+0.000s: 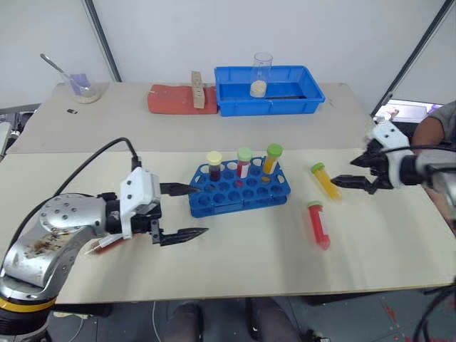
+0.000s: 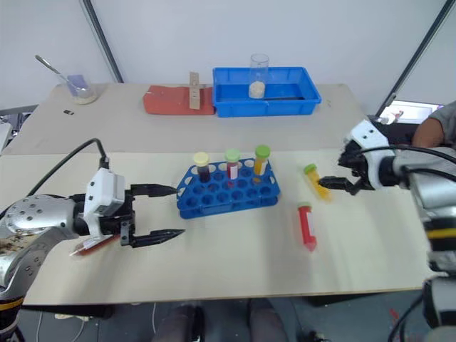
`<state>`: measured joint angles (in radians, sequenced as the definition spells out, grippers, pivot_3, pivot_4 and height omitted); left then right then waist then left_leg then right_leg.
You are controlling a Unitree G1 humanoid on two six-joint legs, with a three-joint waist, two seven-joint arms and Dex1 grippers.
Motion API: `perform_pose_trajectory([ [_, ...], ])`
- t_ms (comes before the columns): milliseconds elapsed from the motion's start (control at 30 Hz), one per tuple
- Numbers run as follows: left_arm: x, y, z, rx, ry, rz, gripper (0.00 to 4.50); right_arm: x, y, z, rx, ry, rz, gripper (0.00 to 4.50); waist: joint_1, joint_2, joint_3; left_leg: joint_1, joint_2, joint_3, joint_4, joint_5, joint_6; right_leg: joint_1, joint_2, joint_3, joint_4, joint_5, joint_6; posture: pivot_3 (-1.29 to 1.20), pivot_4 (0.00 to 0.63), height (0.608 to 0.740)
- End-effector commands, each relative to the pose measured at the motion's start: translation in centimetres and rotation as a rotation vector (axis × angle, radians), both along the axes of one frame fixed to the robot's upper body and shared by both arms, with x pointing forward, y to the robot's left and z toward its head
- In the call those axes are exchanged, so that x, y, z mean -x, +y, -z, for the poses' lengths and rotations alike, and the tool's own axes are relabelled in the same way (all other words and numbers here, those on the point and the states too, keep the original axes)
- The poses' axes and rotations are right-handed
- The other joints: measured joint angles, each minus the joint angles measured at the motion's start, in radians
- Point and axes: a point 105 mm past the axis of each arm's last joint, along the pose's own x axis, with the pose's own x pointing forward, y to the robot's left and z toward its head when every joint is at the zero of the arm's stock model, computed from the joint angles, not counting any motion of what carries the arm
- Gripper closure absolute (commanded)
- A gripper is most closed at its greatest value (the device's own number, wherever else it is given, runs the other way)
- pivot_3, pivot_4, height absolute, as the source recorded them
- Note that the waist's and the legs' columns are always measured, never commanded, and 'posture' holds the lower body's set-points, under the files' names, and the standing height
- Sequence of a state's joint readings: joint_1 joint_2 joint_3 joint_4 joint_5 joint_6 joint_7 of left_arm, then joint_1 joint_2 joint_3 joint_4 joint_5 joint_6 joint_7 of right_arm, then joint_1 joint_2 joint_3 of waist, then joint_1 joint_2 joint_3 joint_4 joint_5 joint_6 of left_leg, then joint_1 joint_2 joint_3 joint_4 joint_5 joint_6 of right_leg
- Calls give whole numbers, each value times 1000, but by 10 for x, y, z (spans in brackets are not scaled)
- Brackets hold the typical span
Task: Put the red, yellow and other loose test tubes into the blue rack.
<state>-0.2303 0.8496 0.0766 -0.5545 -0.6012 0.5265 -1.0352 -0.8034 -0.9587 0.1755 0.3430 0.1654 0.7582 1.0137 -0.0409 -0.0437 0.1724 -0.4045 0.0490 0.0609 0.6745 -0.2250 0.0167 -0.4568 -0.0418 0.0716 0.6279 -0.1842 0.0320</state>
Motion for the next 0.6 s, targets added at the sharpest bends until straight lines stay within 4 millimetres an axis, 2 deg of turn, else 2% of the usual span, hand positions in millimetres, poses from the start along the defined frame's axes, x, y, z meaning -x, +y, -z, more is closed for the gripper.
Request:
perform_pose_trajectory([
  [33, 3, -13, -3, -1, -51, 59, 24, -17, -14, 6, 60, 26, 81, 63, -1, 0, 0, -1, 0, 0, 0, 0, 0, 0, 0, 0, 0, 1, -1, 0, 150, 740],
  [233, 2, -21, -1, 10, -51, 83, 24, -42, -13, 24, 78, 75, 141, 63, -5, 0, 0, -3, -1, -1, 1, 0, 0, 0, 0, 0, -3, 3, -1, 0, 150, 740],
  [433, 1, -26, -1, 9, -57, 94, 24, -53, -5, 36, 81, 92, 168, 63, -7, 0, 0, -2, -1, -1, 2, 0, 0, 0, 0, 0, -1, 4, -1, 0, 150, 740],
  [600, 2, -28, 0, 11, -57, 100, 0, -56, 4, 38, 55, 96, 165, 1535, -8, 0, 0, -2, -1, -1, 2, 0, 0, 0, 0, 0, -1, 4, -1, 0, 150, 740],
])
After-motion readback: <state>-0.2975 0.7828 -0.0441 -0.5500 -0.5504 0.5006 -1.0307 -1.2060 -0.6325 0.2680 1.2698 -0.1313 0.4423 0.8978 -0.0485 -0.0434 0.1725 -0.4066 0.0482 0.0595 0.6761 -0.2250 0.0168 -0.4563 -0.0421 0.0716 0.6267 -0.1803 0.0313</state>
